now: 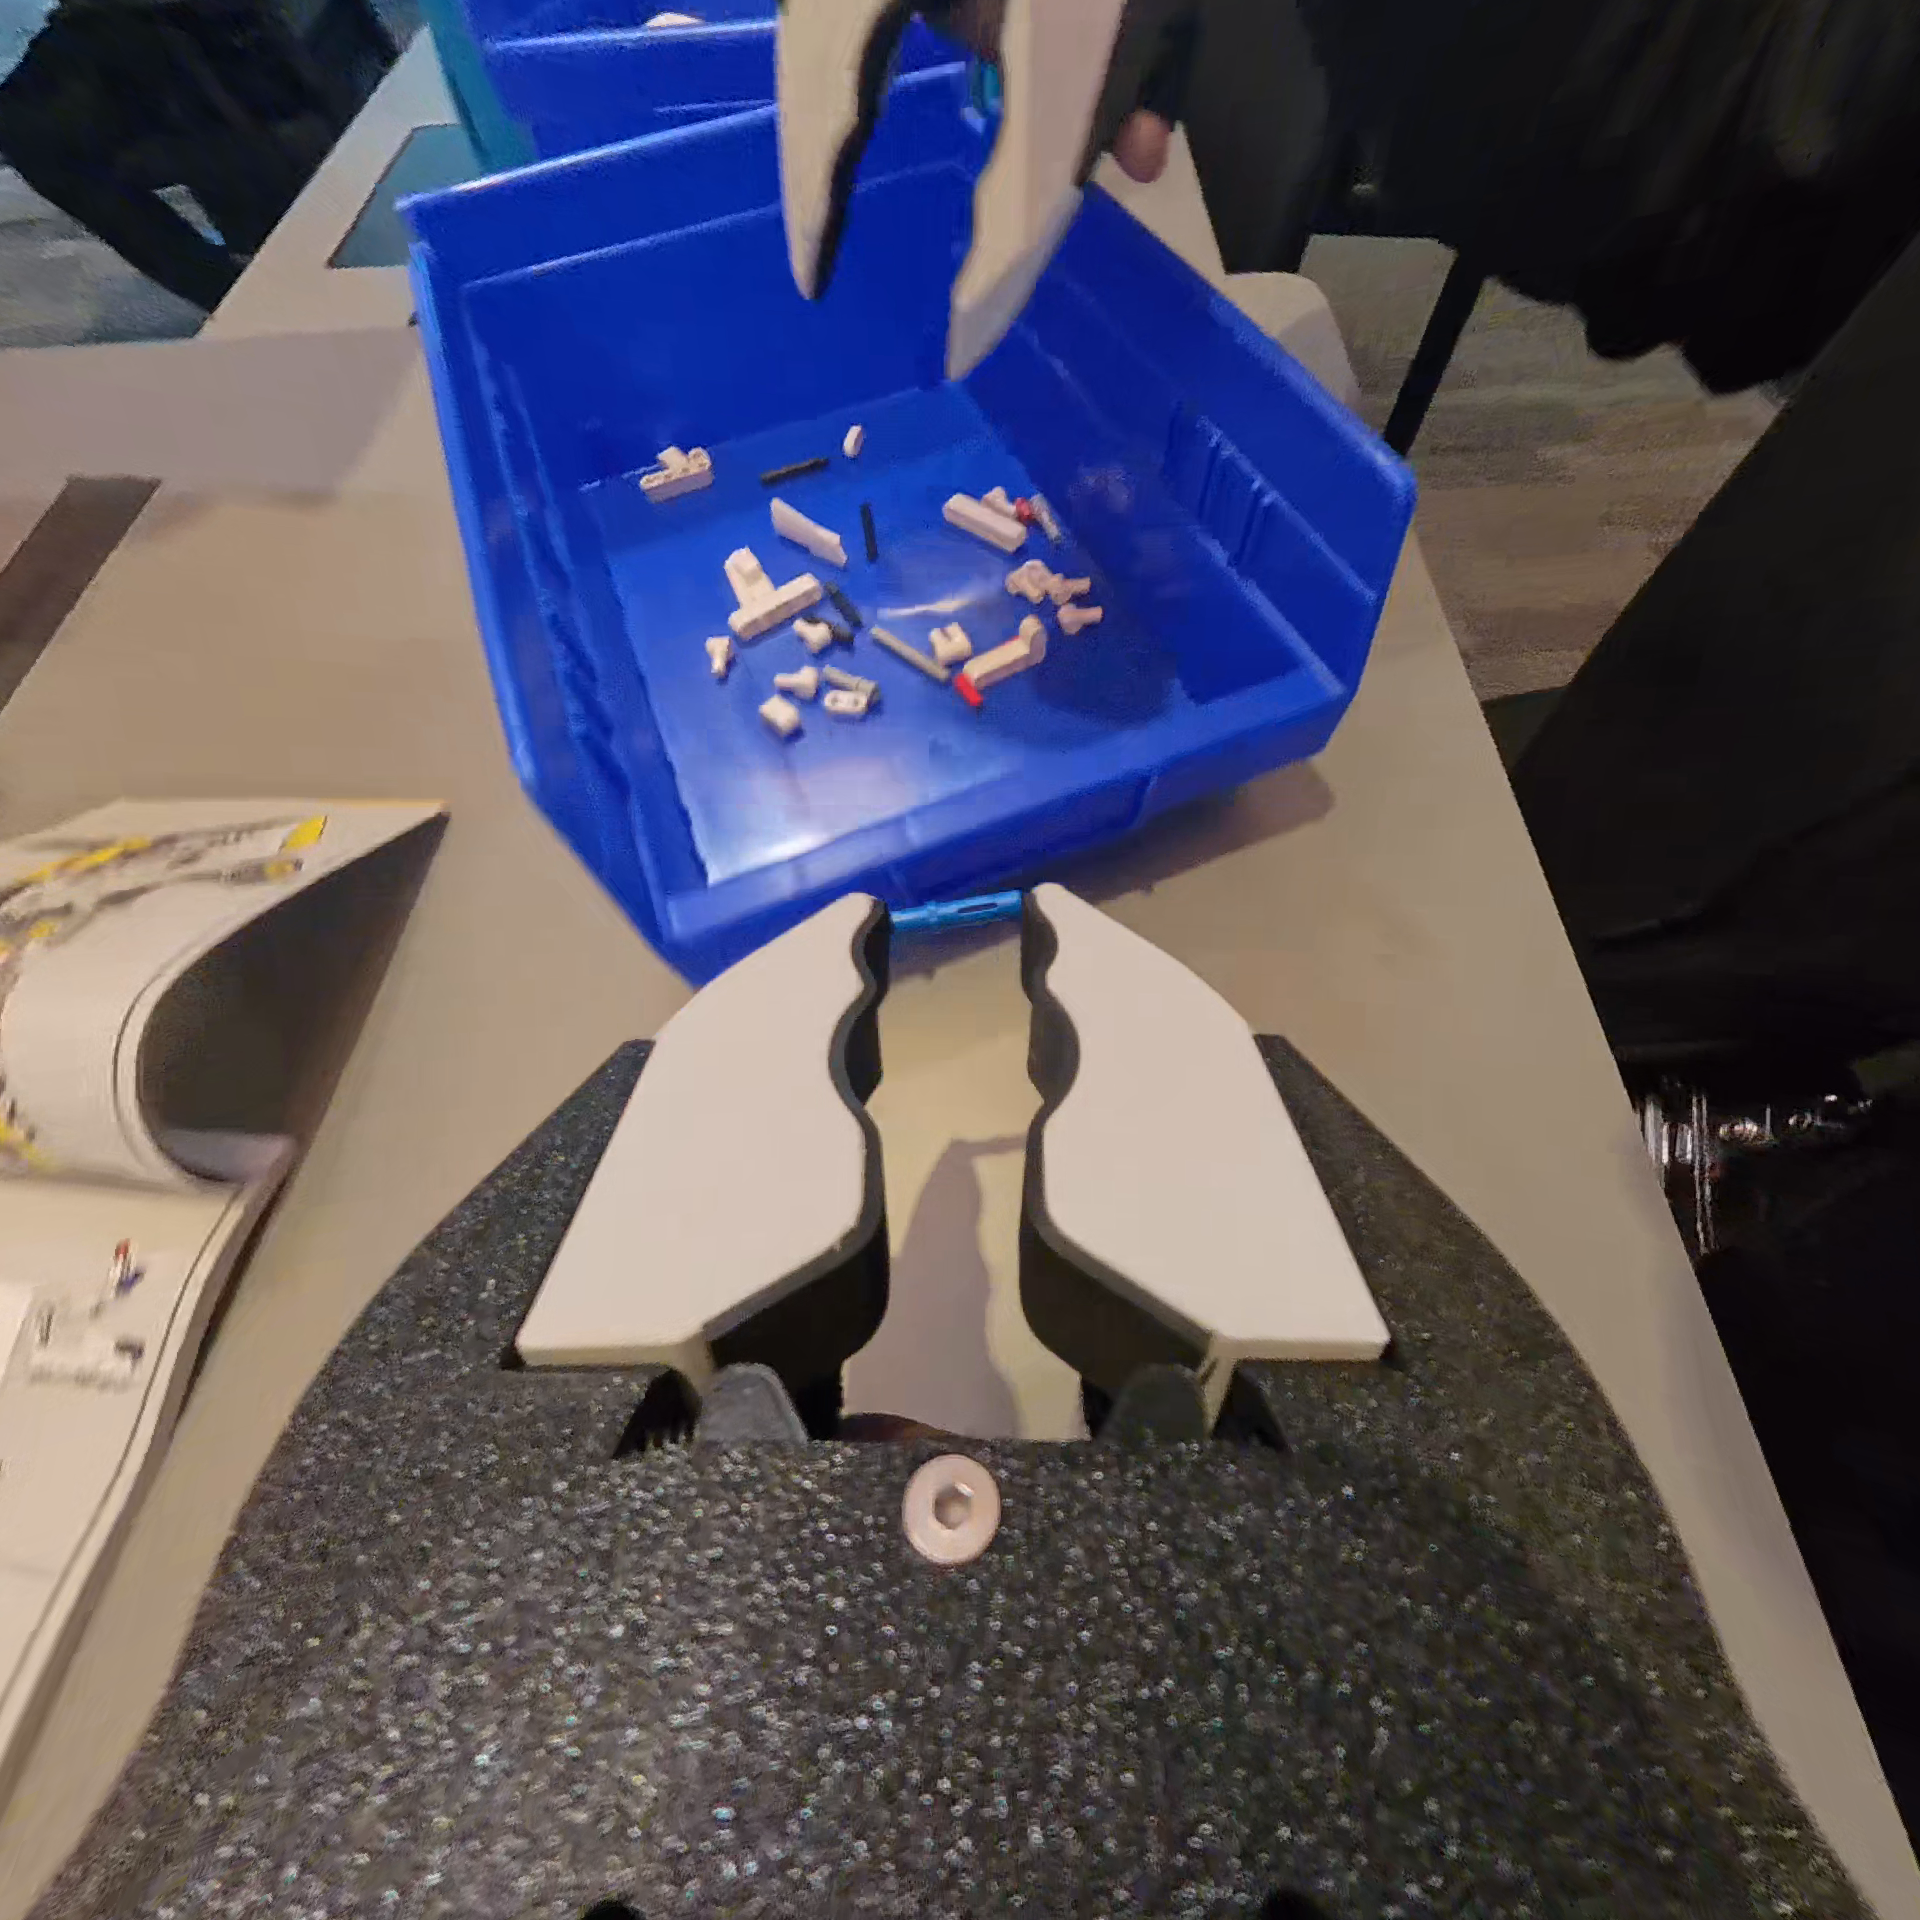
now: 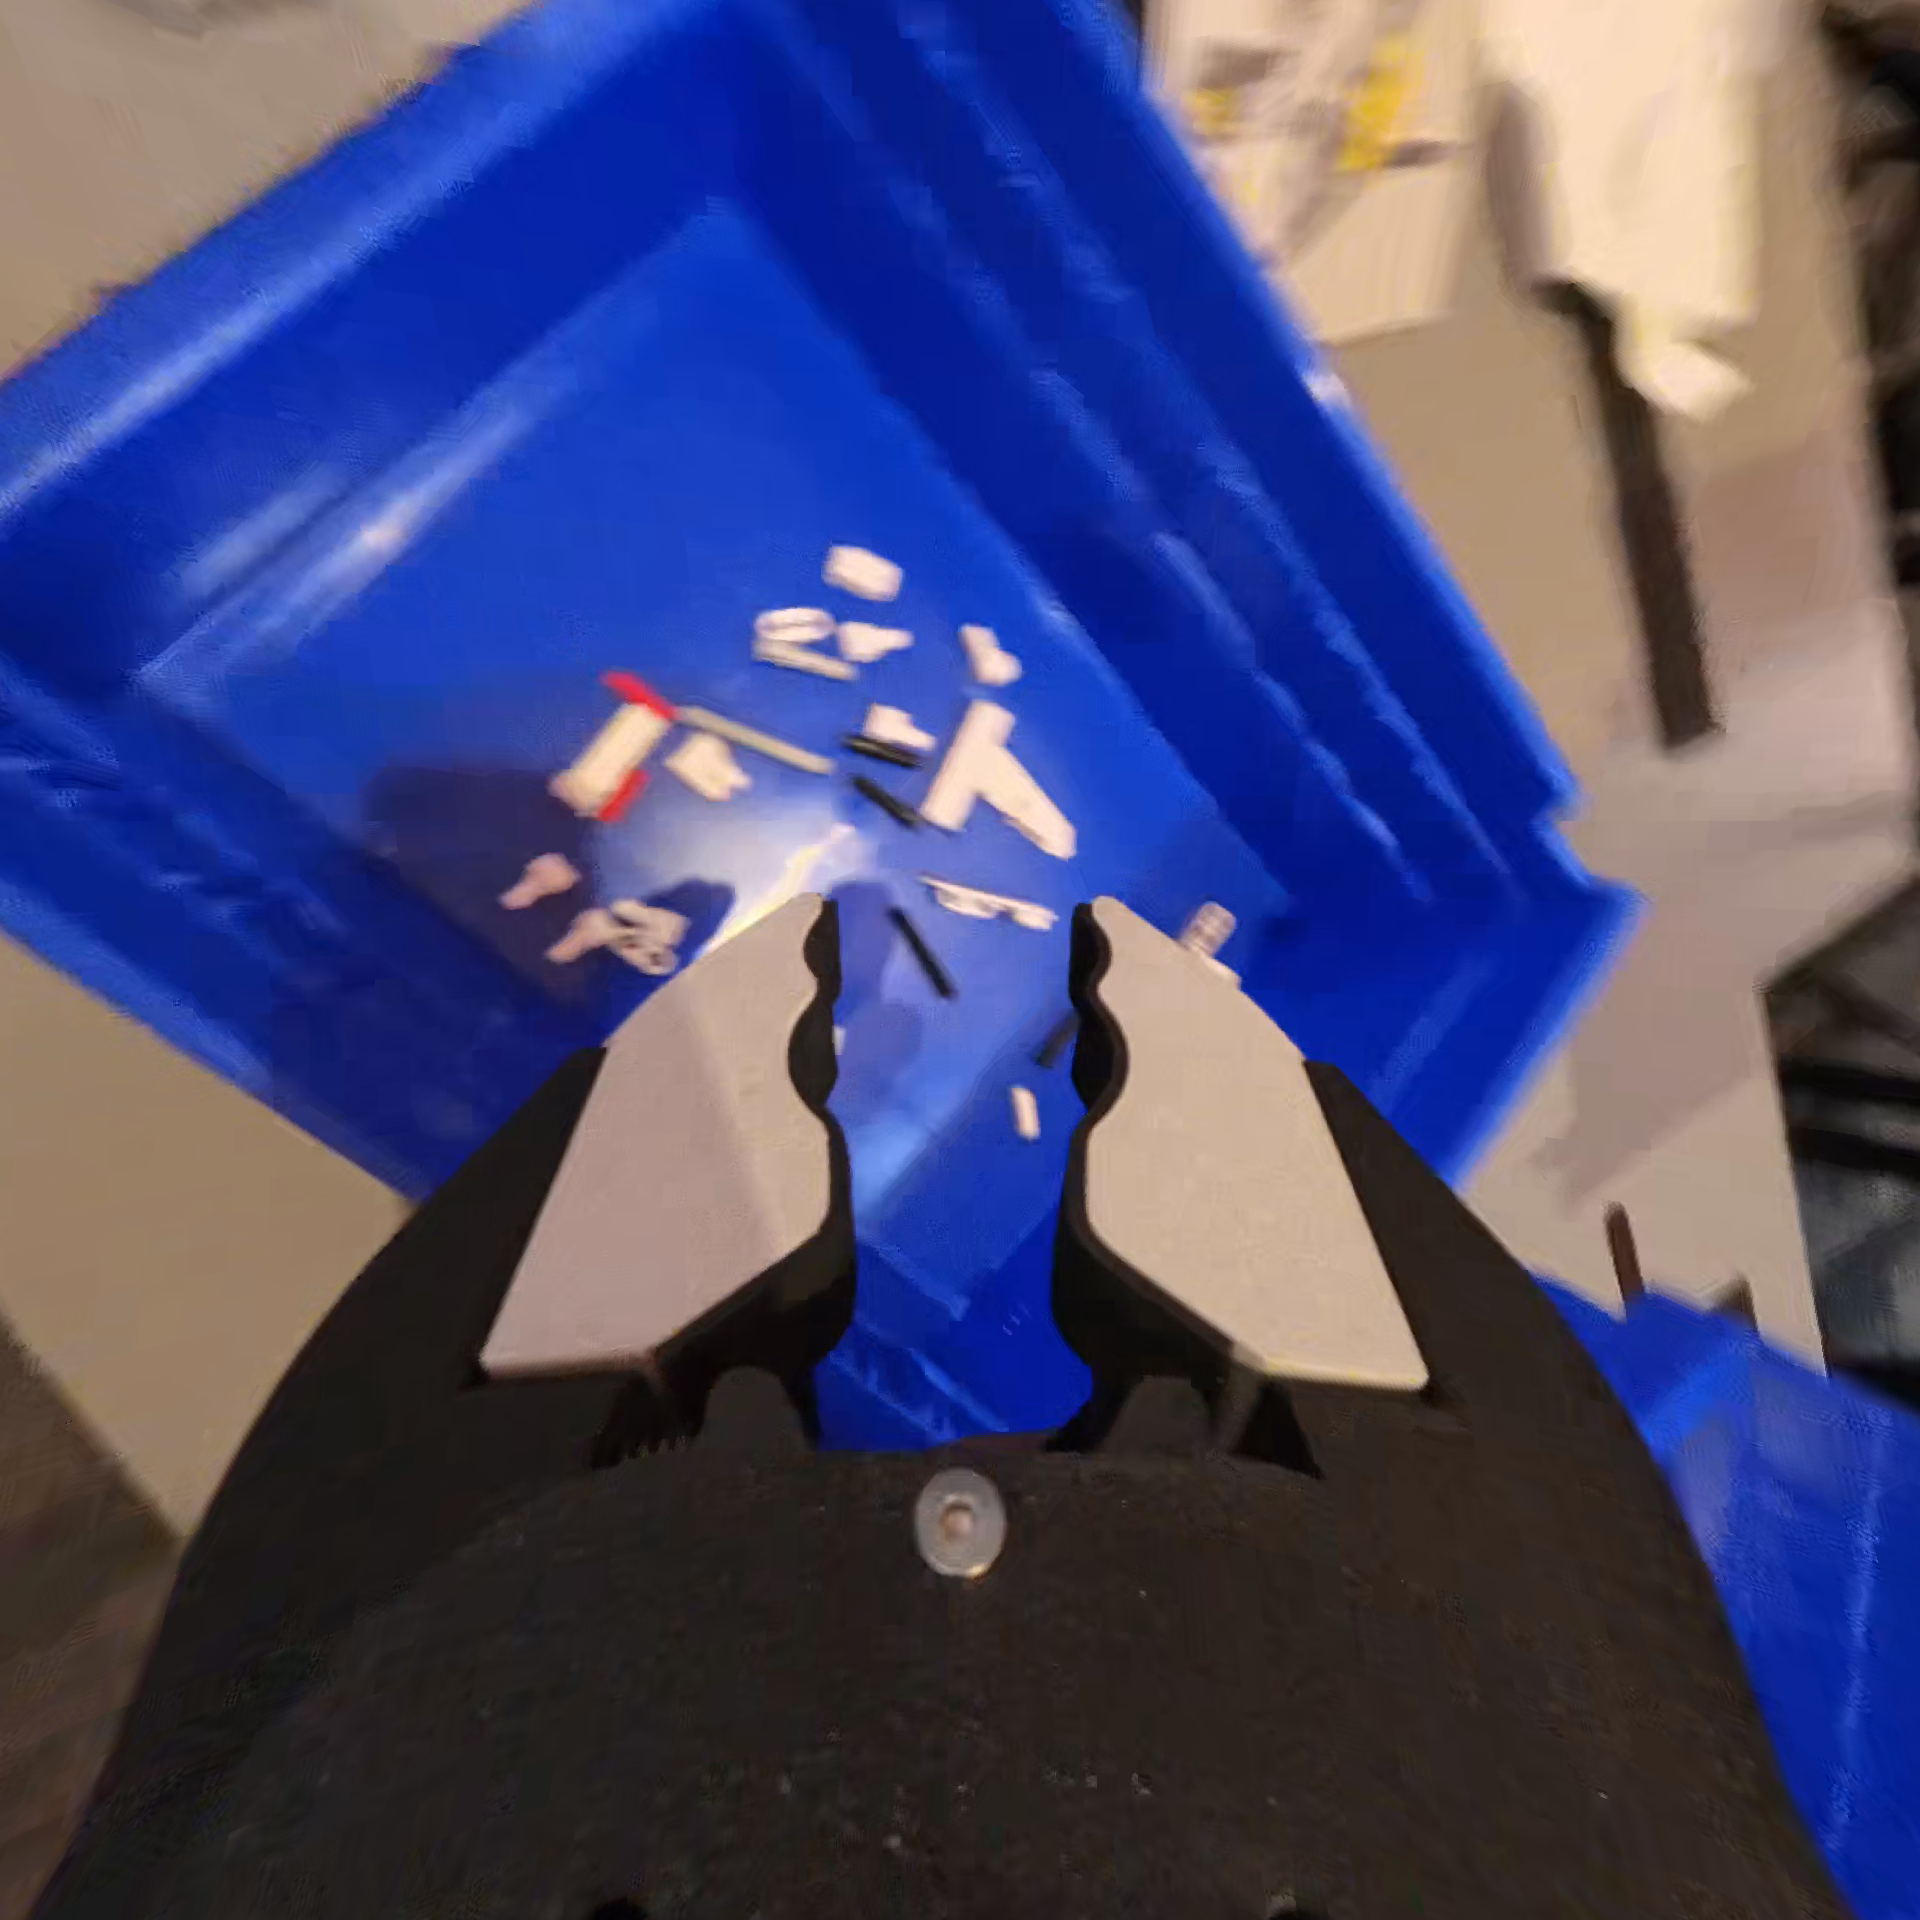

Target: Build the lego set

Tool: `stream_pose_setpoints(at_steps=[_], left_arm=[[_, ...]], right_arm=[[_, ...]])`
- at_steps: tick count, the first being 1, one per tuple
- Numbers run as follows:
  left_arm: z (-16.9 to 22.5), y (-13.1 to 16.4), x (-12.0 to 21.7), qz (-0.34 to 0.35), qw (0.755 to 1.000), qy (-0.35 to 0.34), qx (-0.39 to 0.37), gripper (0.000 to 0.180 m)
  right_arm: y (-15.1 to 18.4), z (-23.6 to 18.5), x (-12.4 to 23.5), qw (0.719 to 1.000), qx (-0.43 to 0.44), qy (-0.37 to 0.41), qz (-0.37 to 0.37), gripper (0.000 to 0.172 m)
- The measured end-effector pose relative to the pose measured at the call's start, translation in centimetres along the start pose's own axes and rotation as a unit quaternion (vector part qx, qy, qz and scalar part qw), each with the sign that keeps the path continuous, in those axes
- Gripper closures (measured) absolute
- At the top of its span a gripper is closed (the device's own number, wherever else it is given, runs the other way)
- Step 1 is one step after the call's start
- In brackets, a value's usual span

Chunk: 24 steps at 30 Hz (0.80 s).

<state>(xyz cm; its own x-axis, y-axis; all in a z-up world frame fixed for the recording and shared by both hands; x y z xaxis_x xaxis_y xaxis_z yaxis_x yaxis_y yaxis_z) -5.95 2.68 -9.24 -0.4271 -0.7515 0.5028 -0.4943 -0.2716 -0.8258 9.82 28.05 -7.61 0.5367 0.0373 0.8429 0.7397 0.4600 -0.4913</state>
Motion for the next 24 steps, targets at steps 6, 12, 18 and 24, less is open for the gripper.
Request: stream_pose_setpoints(at_steps=[6,12,18,24], left_arm=[[1.8,3.1,2.5,0.023,0.999,-0.041,0.011,0.156],[2.8,5.3,4.0,0.032,0.997,-0.073,-0.003,0.156],[2.8,6.7,4.4,0.033,0.997,-0.074,-0.002,0.156],[2.9,7.7,4.8,0.041,0.996,-0.078,0.010,0.156]], right_arm=[[-3.3,-4.1,-5.9,0.977,0.107,-0.138,-0.120,0.137],[-2.9,-5.6,-9.3,0.958,0.121,-0.172,-0.197,0.146],[-2.8,-5.2,-9.4,0.959,0.097,-0.167,-0.207,0.155],[-3.1,-4.9,-9.7,0.956,0.086,-0.185,-0.210,0.168]])
Point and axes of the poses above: each gripper's, where its closed fingertips meet, x back along the fingers, y out of its underside, z = x × y across the jaws, the point moved 8 cm from there along x, back along the fingers, and after that the axes turned 14 degrees about -x, right-handed, at the moved point
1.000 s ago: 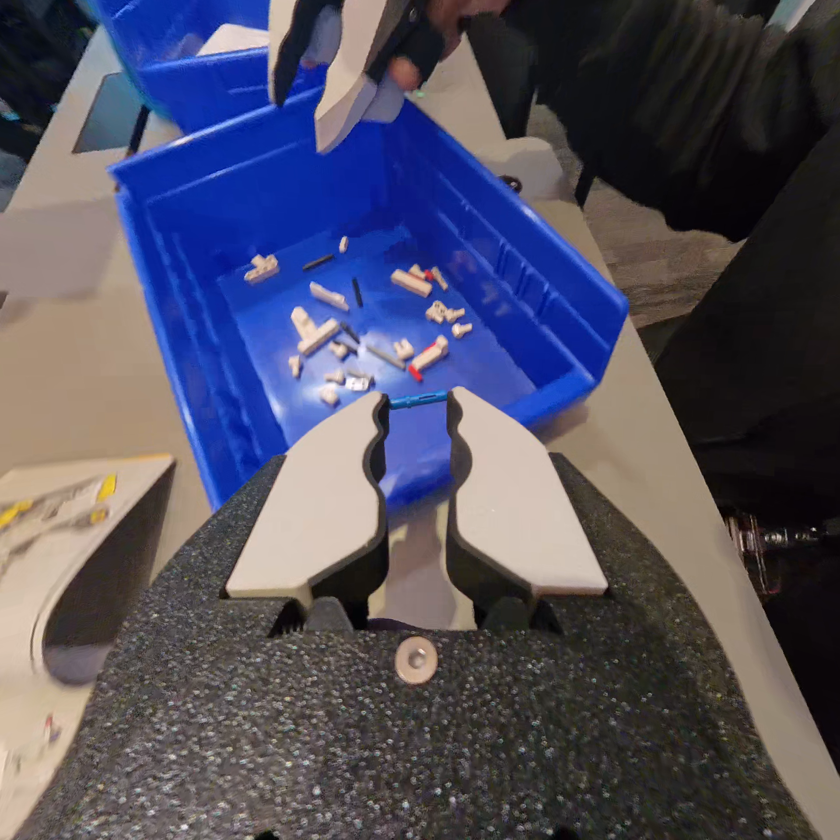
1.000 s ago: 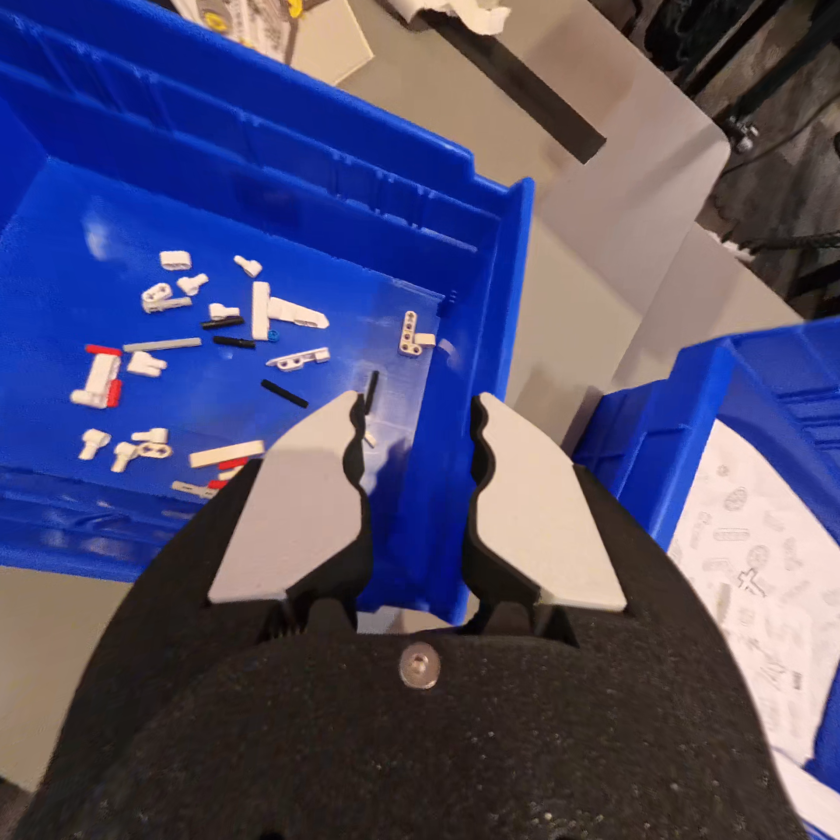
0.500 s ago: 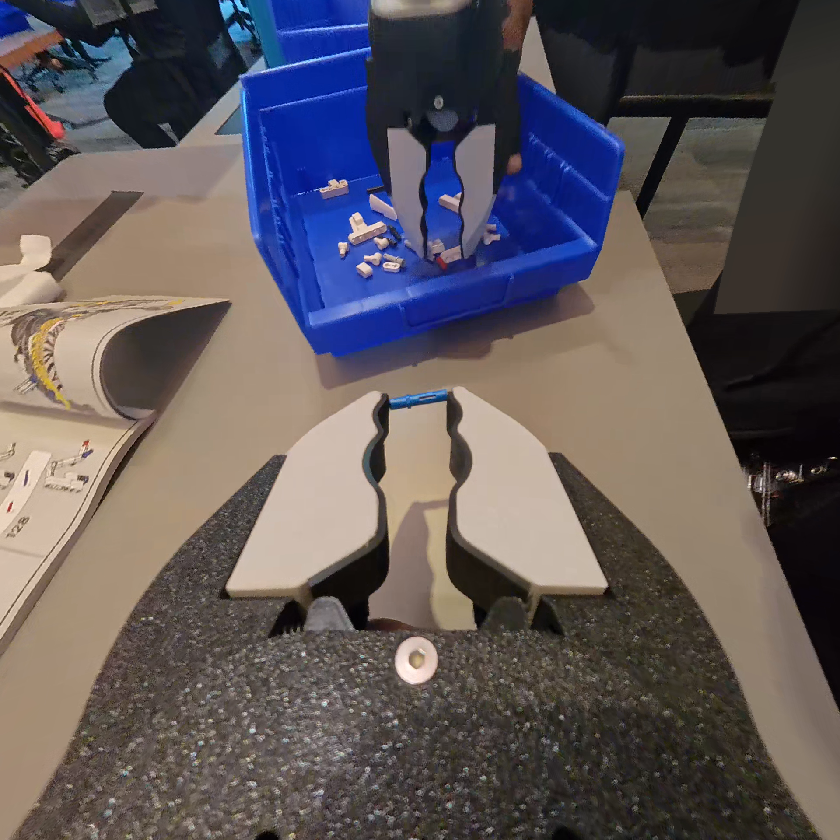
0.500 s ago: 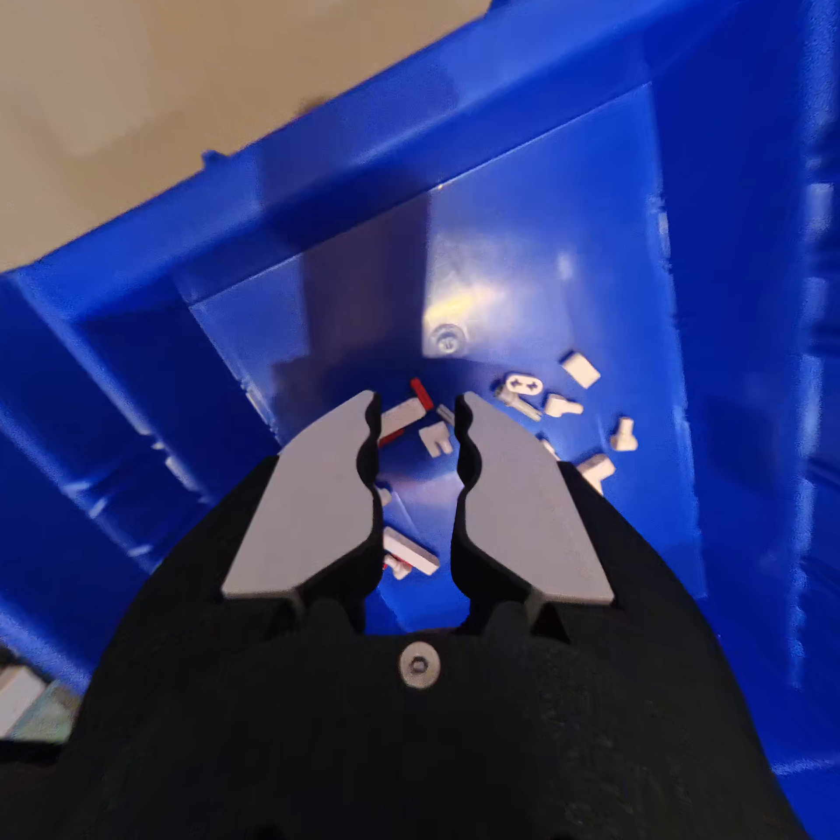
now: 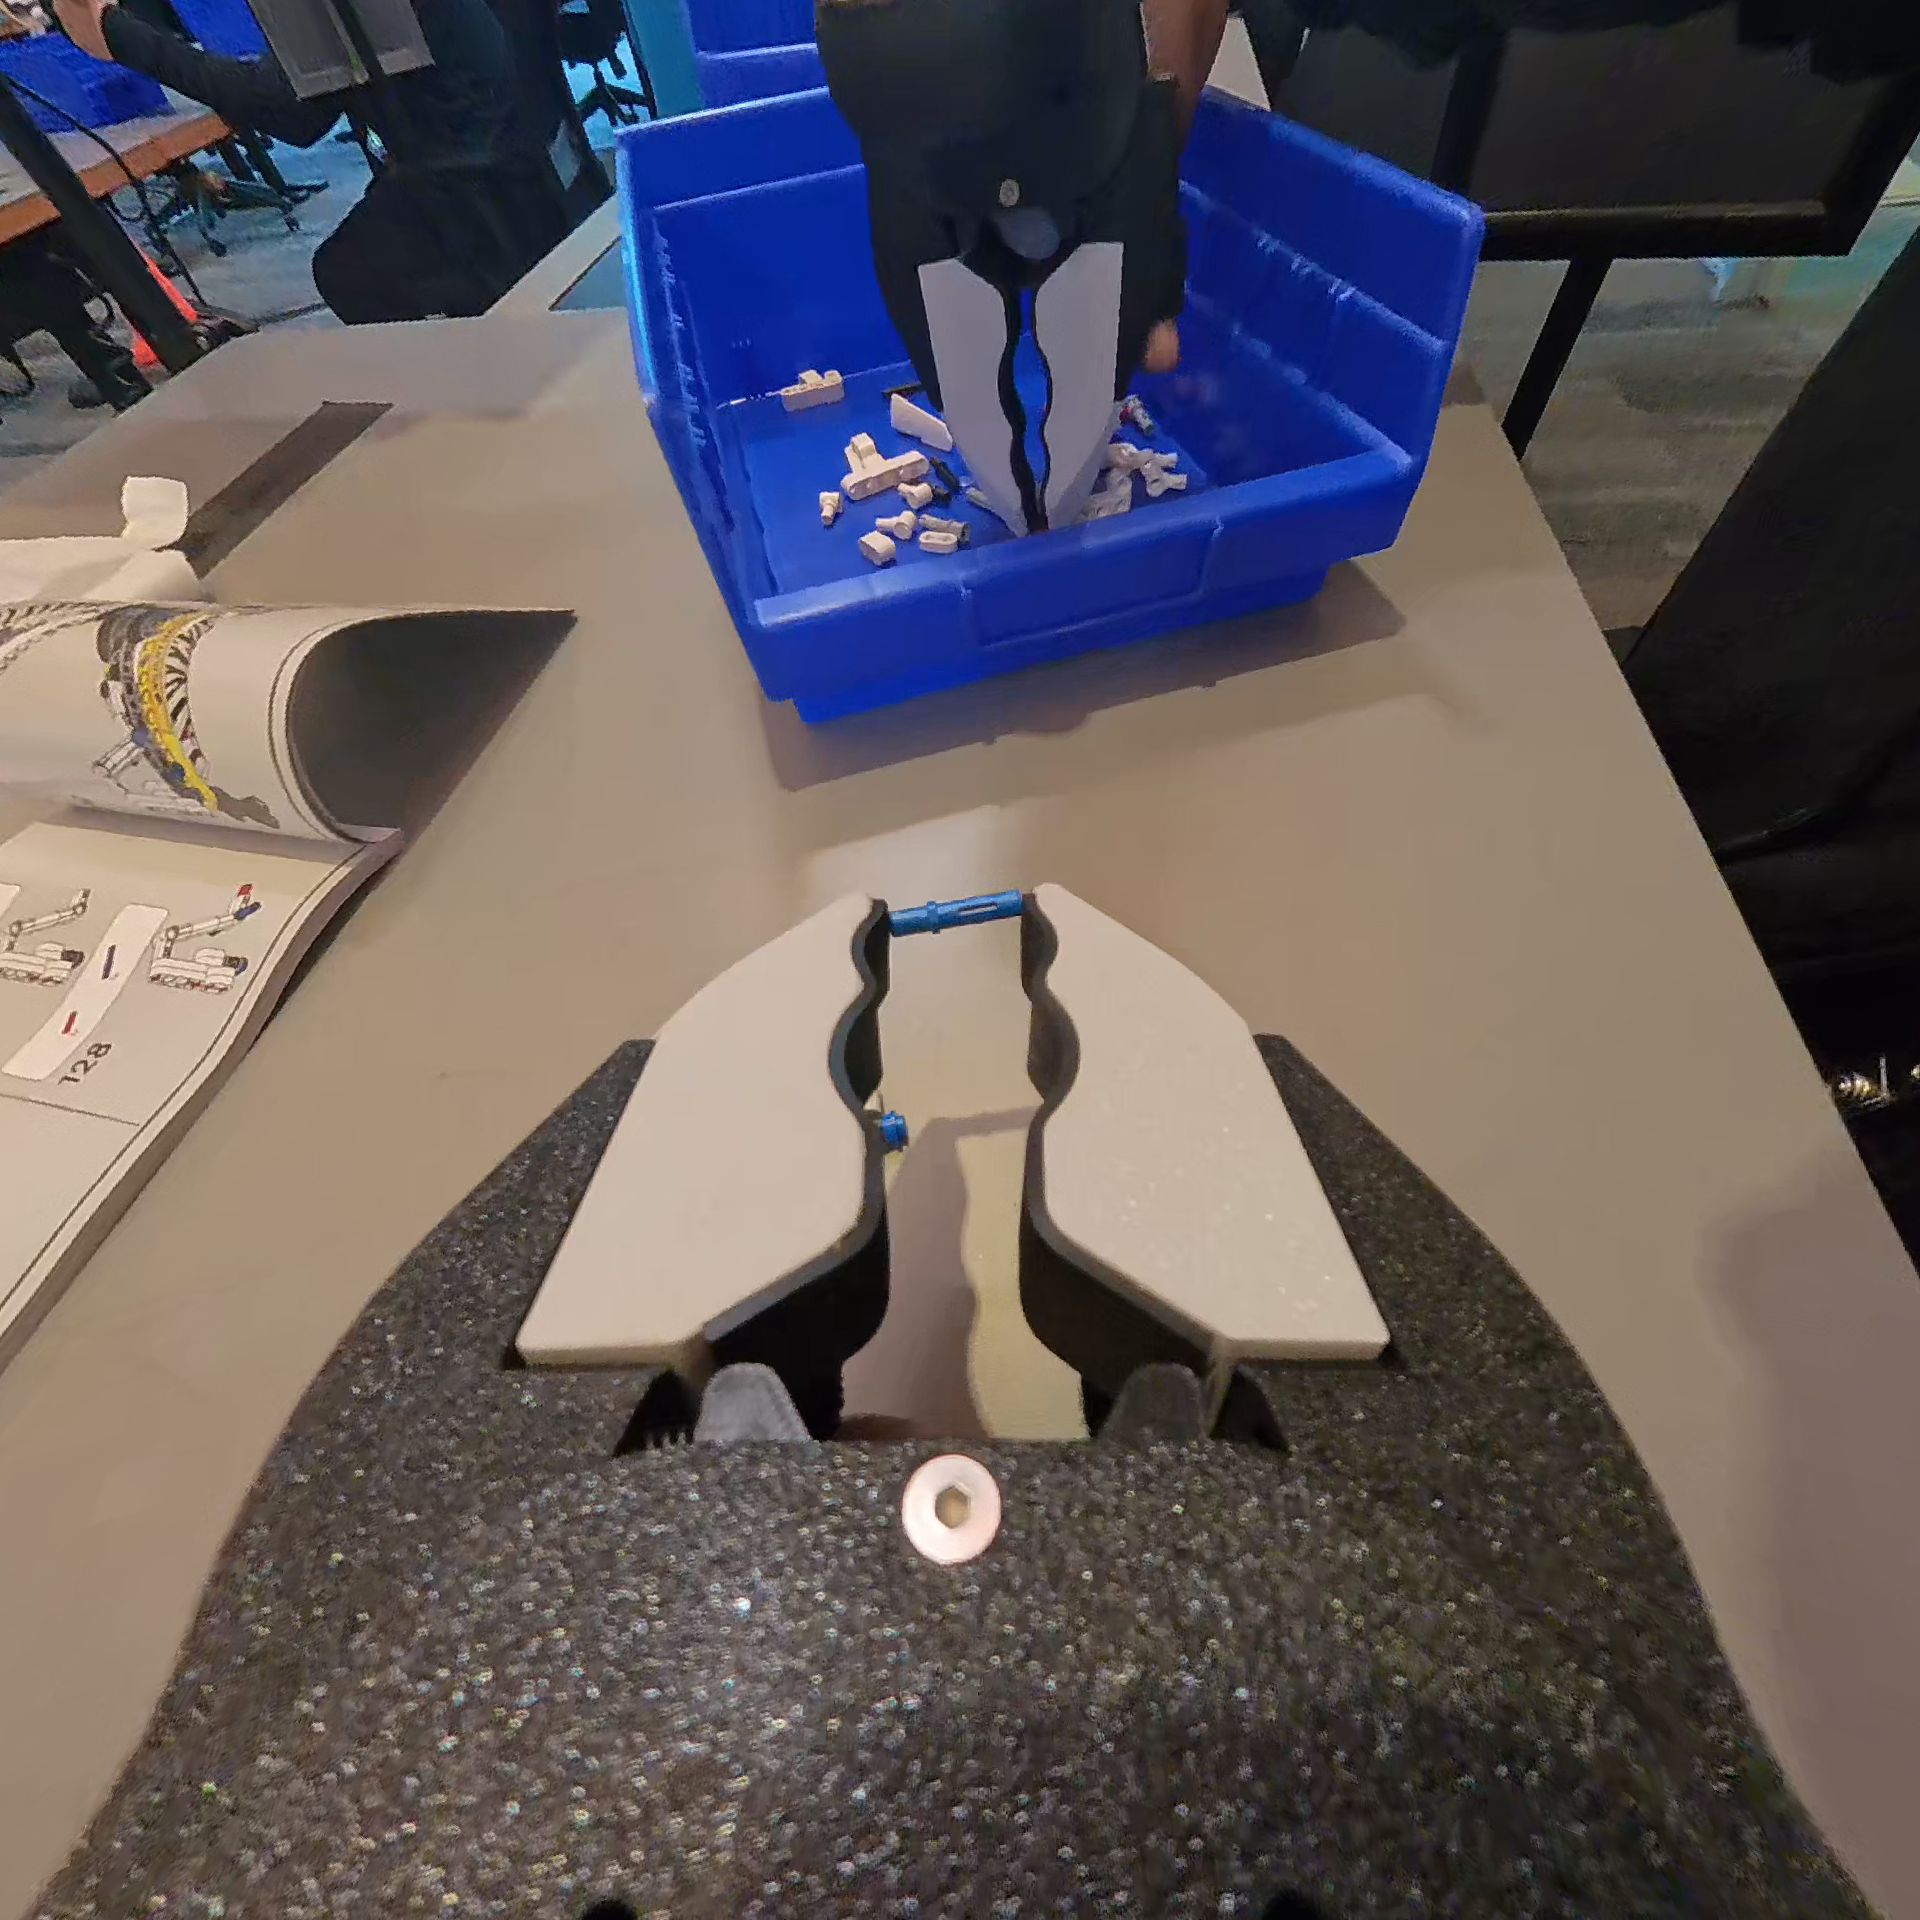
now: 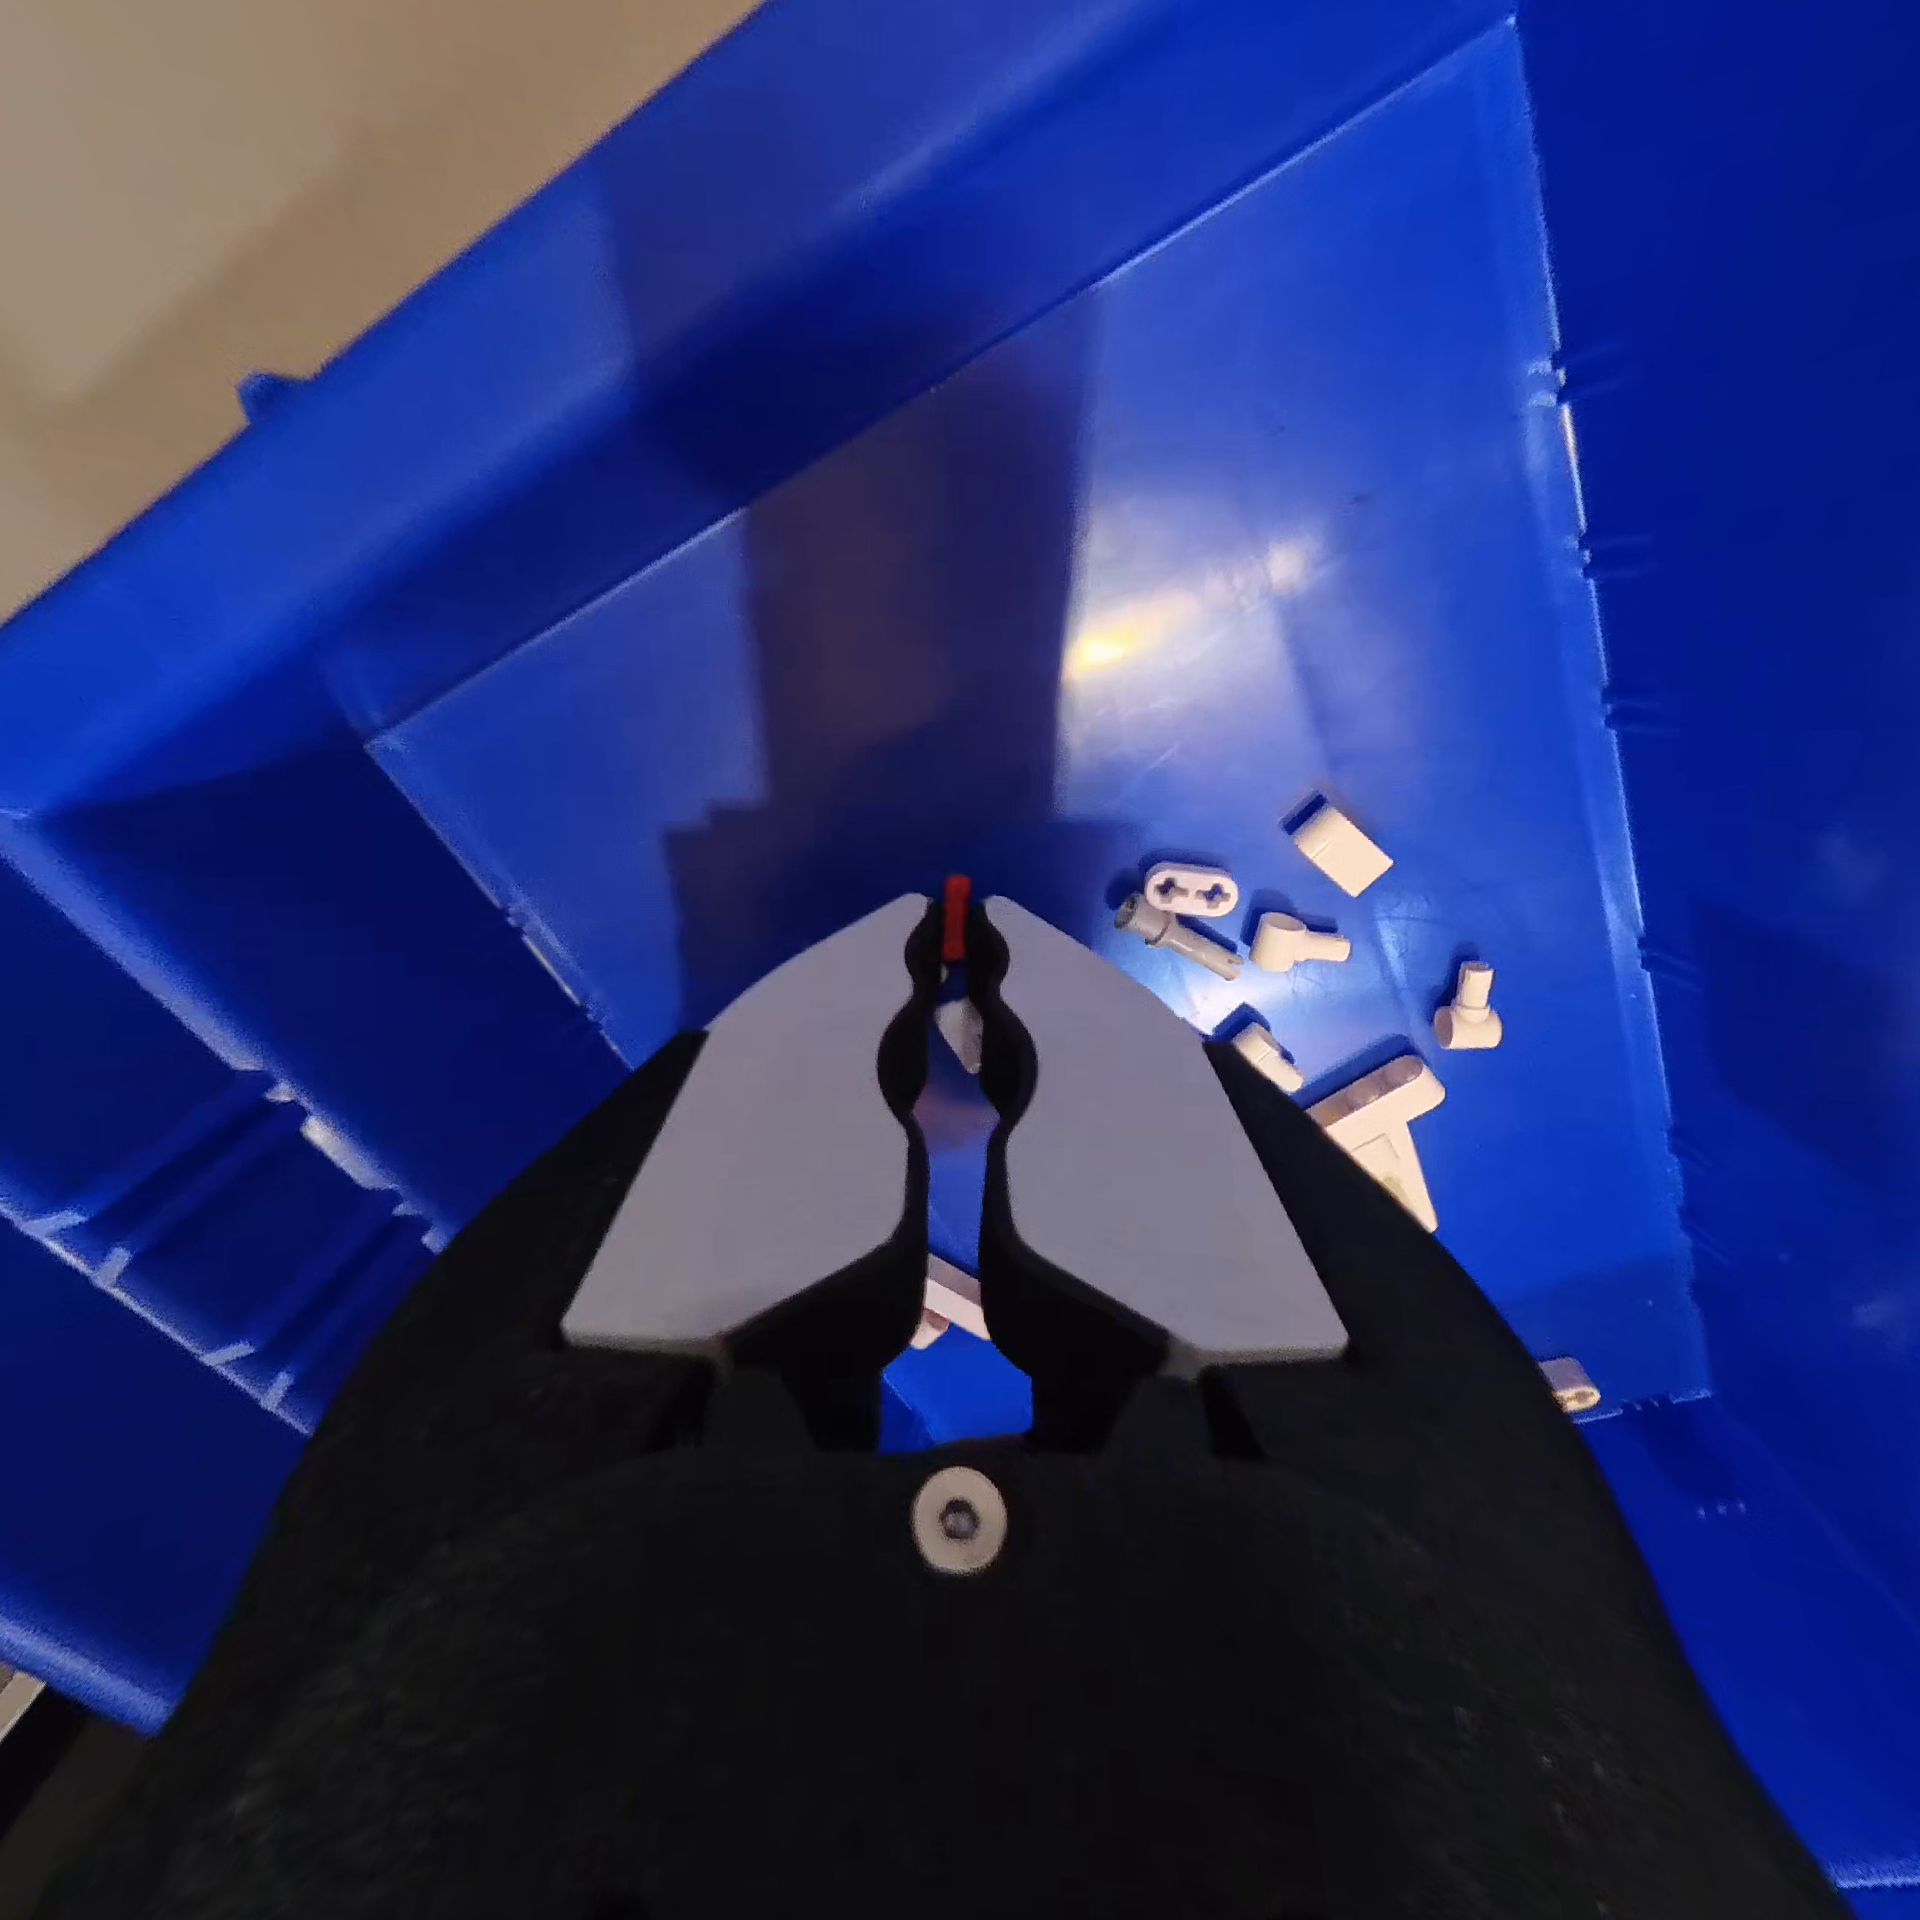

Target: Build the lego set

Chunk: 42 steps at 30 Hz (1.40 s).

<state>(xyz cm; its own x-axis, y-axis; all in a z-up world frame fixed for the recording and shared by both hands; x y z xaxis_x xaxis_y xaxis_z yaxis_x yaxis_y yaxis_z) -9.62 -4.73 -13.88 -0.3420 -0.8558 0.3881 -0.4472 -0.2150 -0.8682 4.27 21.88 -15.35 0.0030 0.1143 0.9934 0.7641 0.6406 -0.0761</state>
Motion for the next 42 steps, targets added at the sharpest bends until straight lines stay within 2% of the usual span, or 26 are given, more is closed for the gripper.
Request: stream_pose_setpoints(at_steps=[5,9,12,15,18,24,28,35,42], left_arm=[[-0.1,0.8,1.2,0.009,1.000,-0.020,0.012,0.156],[-0.2,1.7,2.0,-0.003,0.999,-0.030,0.022,0.156],[-0.2,2.5,2.4,-0.015,0.999,-0.035,0.031,0.156],[-0.4,2.5,3.1,-0.002,0.998,-0.049,0.046,0.156],[-0.2,2.6,3.7,0.004,0.997,-0.054,0.050,0.156],[0.0,3.0,4.6,-0.001,0.997,-0.069,0.046,0.156],[0.0,3.1,4.8,0.000,0.996,-0.067,0.051,0.156],[-0.2,3.3,4.5,-0.018,0.996,-0.060,0.066,0.156],[-0.7,3.8,3.7,-0.062,0.993,-0.056,0.089,0.156]], right_arm=[[-0.2,0.2,0.5,1.000,-0.017,0.012,0.014,0.168],[-1.4,-0.5,3.8,0.996,-0.044,0.065,0.050,0.168],[-3.8,-2.2,6.7,0.988,-0.068,0.099,0.093,0.168],[-7.4,-4.8,7.4,0.983,-0.083,0.104,0.127,0.168],[-11.3,-7.8,5.9,0.981,-0.085,0.092,0.147,0.168],[-16.7,-11.4,-0.6,0.974,-0.114,0.114,0.158,0.168],[-17.0,-10.5,-2.8,0.971,-0.136,0.130,0.149,0.168],[-16.0,-8.7,-2.9,0.965,-0.147,0.067,0.206,0.168],[-13.6,-5.3,-2.5,0.962,-0.147,0.078,0.217,0.168]])
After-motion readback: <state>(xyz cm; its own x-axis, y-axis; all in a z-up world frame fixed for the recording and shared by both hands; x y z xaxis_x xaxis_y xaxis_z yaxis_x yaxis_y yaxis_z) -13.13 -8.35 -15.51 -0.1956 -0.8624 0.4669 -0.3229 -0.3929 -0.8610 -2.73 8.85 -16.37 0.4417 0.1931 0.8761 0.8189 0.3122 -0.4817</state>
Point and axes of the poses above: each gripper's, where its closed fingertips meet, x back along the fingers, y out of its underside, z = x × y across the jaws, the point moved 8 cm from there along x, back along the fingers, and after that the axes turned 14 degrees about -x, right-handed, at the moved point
